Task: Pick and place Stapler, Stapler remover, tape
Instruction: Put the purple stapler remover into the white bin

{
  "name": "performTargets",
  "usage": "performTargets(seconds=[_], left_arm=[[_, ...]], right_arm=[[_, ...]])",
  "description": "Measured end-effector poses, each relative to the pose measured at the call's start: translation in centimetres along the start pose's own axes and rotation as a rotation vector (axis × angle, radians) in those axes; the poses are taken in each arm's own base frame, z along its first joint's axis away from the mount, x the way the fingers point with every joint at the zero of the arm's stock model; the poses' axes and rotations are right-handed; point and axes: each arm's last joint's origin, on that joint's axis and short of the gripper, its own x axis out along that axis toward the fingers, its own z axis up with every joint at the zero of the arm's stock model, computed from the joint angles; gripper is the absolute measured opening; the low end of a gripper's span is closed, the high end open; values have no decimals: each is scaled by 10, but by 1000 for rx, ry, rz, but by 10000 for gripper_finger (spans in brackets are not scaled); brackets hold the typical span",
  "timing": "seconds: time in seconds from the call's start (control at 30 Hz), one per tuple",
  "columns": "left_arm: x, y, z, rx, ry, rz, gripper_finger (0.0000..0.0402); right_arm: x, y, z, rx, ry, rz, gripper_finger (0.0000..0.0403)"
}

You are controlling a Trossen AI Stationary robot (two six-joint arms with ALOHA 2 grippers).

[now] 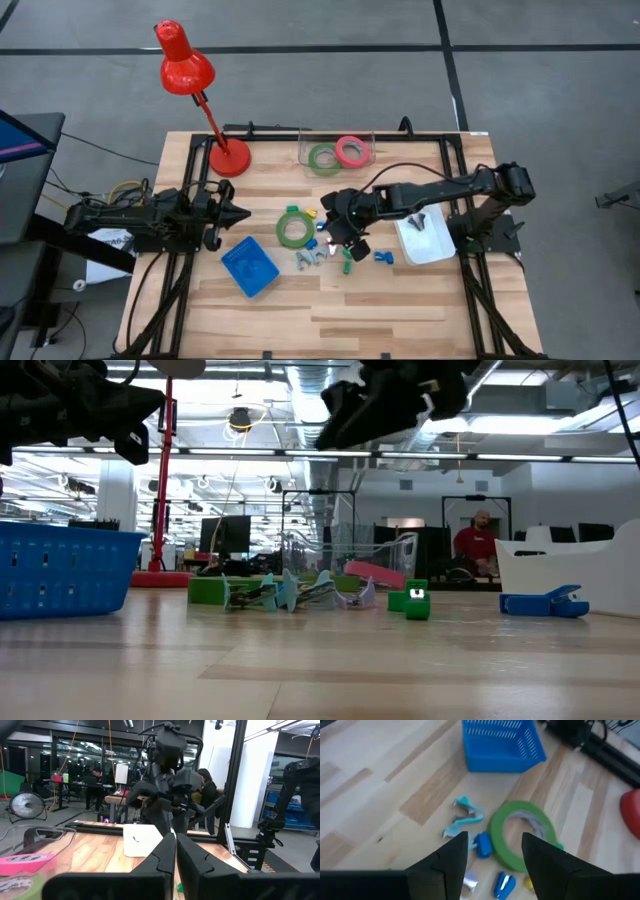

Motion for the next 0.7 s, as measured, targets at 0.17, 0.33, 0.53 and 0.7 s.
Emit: performTargets(seconds=[0.17,0.33,0.53,0.7], left_arm=[[0,0,0,0,-1,0,8],[0,0,0,1,-5,0,8],[0,0,0,0,-1,0,8],[0,0,0,0,-3,0,8]], right_arm=[[11,-6,6,7,27,15,180],[23,-9,8,22,64,36,183],[26,-15,12,26,65,31,183],[25,-20,8,39,80,27,187]])
